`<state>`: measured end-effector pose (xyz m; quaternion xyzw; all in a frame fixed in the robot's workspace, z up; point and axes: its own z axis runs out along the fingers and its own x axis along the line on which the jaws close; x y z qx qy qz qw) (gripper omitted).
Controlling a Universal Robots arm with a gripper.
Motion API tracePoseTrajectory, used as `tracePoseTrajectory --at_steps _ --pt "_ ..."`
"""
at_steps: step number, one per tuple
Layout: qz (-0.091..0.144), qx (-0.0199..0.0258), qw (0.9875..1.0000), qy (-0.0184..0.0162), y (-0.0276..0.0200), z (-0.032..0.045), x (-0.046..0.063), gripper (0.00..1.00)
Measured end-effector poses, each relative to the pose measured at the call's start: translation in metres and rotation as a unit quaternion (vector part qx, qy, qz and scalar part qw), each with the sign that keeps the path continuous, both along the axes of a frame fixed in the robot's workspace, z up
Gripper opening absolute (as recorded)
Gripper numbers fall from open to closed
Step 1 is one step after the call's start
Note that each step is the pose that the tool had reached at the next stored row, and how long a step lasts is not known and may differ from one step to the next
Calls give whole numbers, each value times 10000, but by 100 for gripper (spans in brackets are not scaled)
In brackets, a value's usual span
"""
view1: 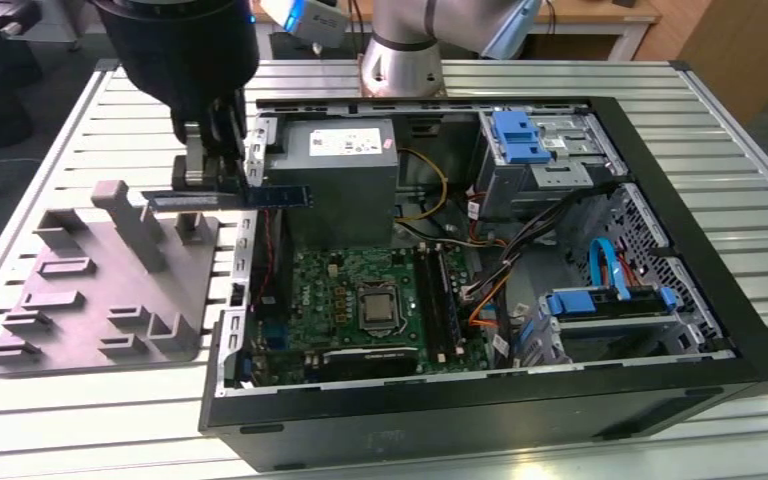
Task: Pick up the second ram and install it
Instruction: 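Pick up the second ram and move it above second insertion slot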
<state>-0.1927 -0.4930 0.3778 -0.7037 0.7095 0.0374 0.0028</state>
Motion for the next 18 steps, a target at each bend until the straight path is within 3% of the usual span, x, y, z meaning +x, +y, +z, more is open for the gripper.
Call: tracePoseTrajectory --at_steps 18 --pt "0 0 10000 0 0 0 449 14"
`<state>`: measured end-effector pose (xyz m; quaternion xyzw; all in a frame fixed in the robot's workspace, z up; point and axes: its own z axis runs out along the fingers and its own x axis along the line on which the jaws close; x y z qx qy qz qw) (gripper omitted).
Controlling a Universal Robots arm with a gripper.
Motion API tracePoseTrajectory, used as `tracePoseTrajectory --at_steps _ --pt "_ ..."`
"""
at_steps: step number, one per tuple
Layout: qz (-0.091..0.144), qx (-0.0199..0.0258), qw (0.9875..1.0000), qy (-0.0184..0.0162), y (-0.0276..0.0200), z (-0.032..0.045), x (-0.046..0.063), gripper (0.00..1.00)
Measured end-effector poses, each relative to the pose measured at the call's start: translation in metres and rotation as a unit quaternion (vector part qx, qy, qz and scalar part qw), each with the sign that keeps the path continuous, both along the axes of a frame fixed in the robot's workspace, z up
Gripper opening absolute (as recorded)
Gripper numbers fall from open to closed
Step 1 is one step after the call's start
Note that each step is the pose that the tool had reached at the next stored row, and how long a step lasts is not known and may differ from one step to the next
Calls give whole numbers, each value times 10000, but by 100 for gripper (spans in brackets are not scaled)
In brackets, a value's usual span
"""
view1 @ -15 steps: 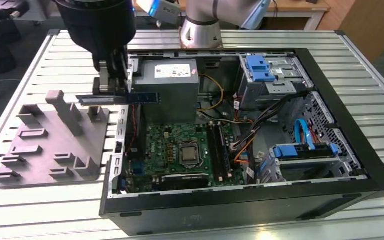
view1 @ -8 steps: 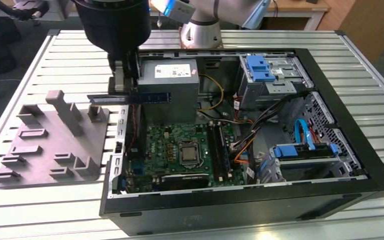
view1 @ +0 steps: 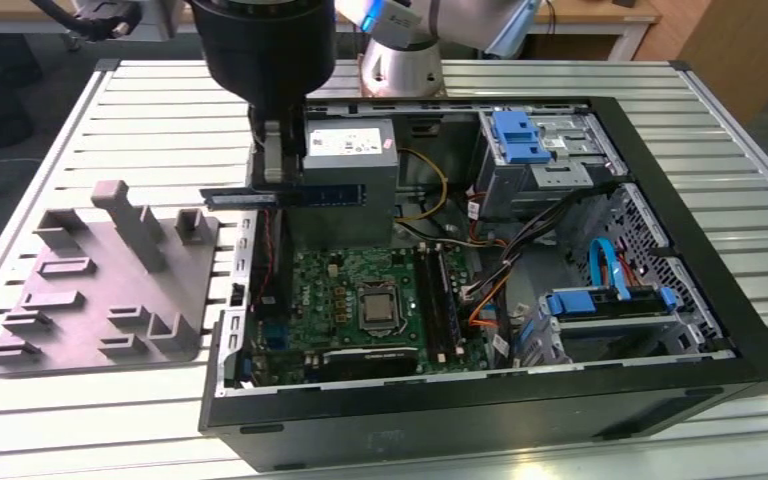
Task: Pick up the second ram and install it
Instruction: 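Pick up the second ram and move it above second insertion slot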
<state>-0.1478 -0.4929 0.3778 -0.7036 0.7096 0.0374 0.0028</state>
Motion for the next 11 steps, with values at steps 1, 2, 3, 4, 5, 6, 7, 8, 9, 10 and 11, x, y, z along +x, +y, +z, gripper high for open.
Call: tracePoseTrajectory --at_steps 1,2,3,4,5,6,7,8,9,10,11 --pt "0 0 10000 0 0 0 24 14" --pt "0 0 10000 0 0 0 51 14" --pt "0 0 10000 0 0 0 75 14" --pt "0 0 10000 0 0 0 97 14" --pt "0 0 10000 0 0 0 121 14" --pt "0 0 10000 0 0 0 144 14" --pt "0 0 10000 0 0 0 168 14" --pt "0 0 10000 0 0 0 194 14" --pt "0 0 10000 0 0 0 218 14" --pt "0 0 10000 0 0 0 241 14" --pt "0 1 10000 0 0 -1 265 14"
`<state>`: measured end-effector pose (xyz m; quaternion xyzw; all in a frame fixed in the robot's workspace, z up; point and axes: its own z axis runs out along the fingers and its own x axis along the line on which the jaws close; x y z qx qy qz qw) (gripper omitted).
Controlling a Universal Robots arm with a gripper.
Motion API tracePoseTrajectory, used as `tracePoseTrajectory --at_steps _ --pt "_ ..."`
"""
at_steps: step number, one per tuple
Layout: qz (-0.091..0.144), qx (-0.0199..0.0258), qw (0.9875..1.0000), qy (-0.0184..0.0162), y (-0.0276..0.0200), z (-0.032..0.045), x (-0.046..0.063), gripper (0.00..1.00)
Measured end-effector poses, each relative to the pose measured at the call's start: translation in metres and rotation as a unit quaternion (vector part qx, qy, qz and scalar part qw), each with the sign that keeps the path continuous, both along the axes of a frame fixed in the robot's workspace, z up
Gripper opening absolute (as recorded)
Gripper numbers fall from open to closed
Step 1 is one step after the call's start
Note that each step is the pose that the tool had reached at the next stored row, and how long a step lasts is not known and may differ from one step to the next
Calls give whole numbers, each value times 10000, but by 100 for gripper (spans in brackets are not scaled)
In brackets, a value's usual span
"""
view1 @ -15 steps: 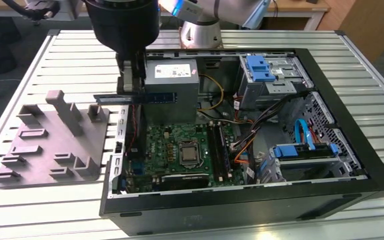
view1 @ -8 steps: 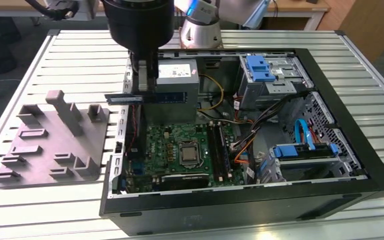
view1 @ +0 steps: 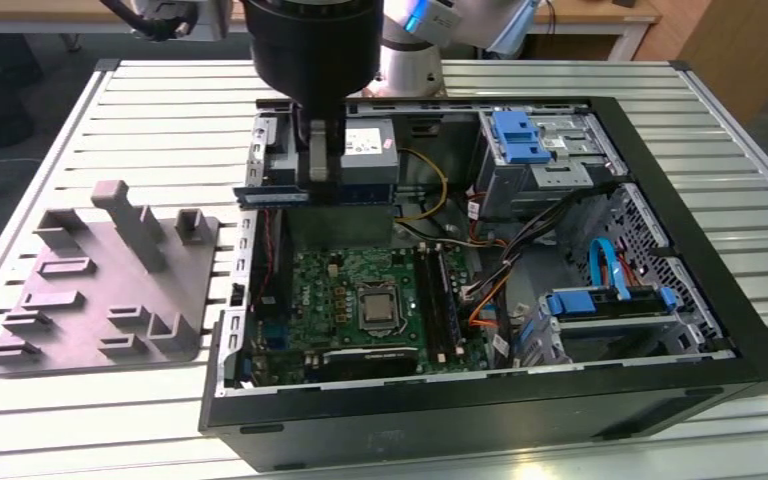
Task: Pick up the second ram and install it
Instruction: 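Pick up the second ram and move it above second insertion slot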
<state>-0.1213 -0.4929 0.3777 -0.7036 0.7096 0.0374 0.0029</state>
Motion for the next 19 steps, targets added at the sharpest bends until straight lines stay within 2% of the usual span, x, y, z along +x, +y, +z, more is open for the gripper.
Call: tracePoseTrajectory --at_steps 19 --pt "0 -1 10000 0 0 0 454 14"
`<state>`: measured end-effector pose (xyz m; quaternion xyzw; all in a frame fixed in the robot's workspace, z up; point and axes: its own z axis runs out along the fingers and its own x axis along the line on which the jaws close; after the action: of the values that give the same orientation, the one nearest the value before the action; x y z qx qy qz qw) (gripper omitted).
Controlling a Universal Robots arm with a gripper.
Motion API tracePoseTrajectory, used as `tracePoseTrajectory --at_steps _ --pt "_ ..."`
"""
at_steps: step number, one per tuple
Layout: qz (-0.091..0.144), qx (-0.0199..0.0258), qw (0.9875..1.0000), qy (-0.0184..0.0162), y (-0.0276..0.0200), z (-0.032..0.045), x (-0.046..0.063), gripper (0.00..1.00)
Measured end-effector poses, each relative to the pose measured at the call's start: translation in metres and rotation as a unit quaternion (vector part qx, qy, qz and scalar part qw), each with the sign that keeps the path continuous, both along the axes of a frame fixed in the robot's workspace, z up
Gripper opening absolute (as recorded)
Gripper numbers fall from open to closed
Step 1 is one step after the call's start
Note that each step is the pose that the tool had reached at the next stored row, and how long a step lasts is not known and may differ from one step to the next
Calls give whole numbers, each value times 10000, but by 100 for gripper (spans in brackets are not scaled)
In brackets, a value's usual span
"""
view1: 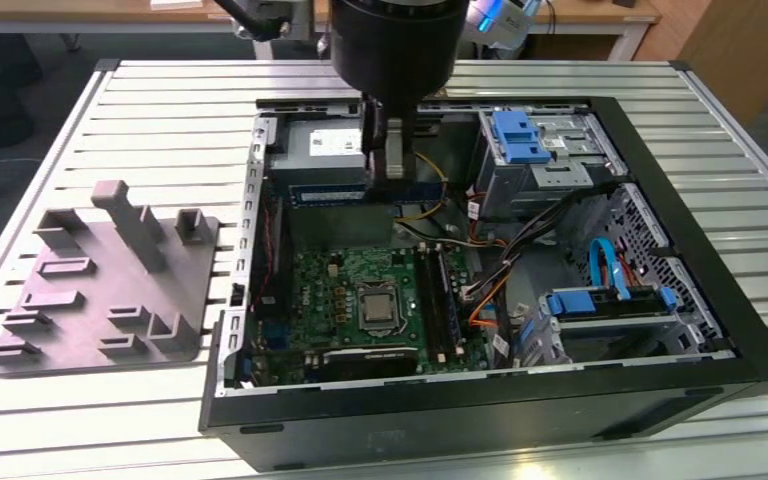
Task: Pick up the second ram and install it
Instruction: 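Pick up the second ram and move it above second insertion slot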
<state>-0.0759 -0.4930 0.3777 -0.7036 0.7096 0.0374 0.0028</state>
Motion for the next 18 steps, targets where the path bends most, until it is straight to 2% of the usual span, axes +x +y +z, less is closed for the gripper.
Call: tracePoseTrajectory --at_steps 18 --pt "0 0 10000 0 0 -2 433 14"
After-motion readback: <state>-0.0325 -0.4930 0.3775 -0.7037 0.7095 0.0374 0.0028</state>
